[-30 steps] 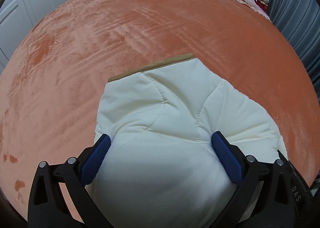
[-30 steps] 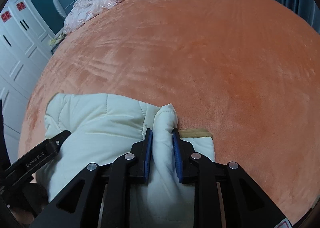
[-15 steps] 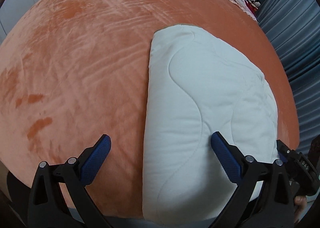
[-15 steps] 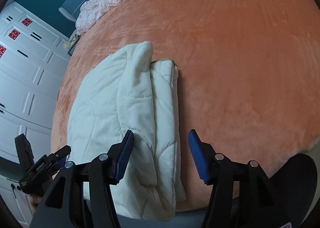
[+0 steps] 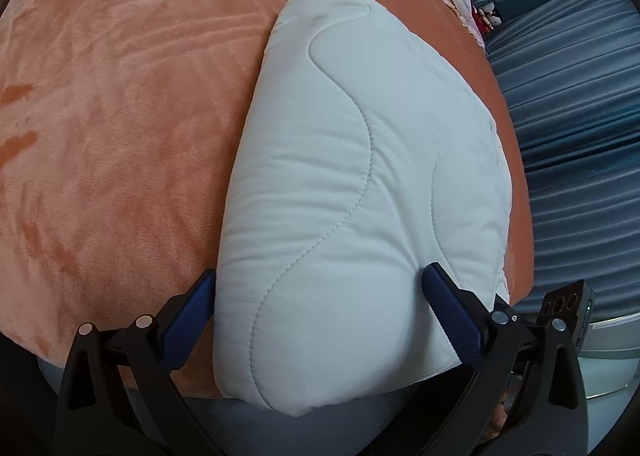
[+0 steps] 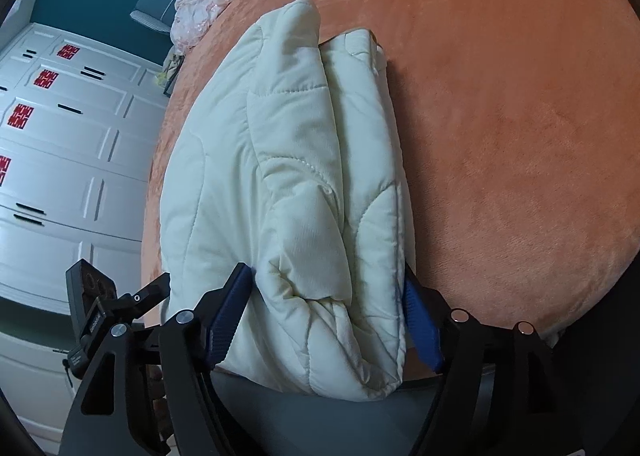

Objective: Fold large clothes
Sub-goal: 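Grasp the cream bundle's end with both tools and roll it over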

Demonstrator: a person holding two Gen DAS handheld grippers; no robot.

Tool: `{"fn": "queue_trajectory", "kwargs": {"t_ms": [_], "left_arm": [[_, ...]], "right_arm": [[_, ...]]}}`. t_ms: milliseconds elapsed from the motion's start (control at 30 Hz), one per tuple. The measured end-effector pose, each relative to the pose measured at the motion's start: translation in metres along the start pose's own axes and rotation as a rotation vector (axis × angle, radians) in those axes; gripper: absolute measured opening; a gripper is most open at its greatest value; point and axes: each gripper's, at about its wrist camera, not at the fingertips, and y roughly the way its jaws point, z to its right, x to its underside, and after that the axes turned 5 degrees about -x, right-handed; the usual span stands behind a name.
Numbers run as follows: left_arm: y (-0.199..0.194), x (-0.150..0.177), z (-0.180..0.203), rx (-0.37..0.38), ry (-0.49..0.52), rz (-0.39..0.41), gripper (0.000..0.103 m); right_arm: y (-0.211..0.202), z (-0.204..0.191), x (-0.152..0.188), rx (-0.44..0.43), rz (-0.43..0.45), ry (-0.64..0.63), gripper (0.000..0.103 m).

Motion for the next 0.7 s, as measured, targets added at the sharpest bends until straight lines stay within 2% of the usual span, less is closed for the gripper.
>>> {"fn": "queue_trajectory", "kwargs": {"t_ms": [233, 500, 600, 667, 700], "left_arm": [[0.011, -0.002, 0.009, -0.036, 0.023, 0.006, 0.098], [0.018, -0.009, 0.032, -0.085, 0.045, 0.022, 0.098], [0.016, -0.009, 0.040, -0.104, 0.073, 0.034, 0.098], [0.013, -0.008, 0.051, -0.123, 0.109, 0.050, 0.098], [0.010, -0.007, 0.054, -0.128, 0.127, 0.067, 0.097]], "right_arm": [[0.013, 0.003, -0.004, -0.035, -0.006, 0.018, 0.080], [0.016, -0.002, 0.002, -0.007, -0.002, 0.000, 0.080], [0.016, -0.008, -0.002, 0.010, -0.002, -0.012, 0.075], [0.014, -0.017, -0.003, 0.027, 0.001, -0.039, 0.064], [0.013, -0.022, -0.004, 0.037, 0.002, -0.060, 0.055]]}}
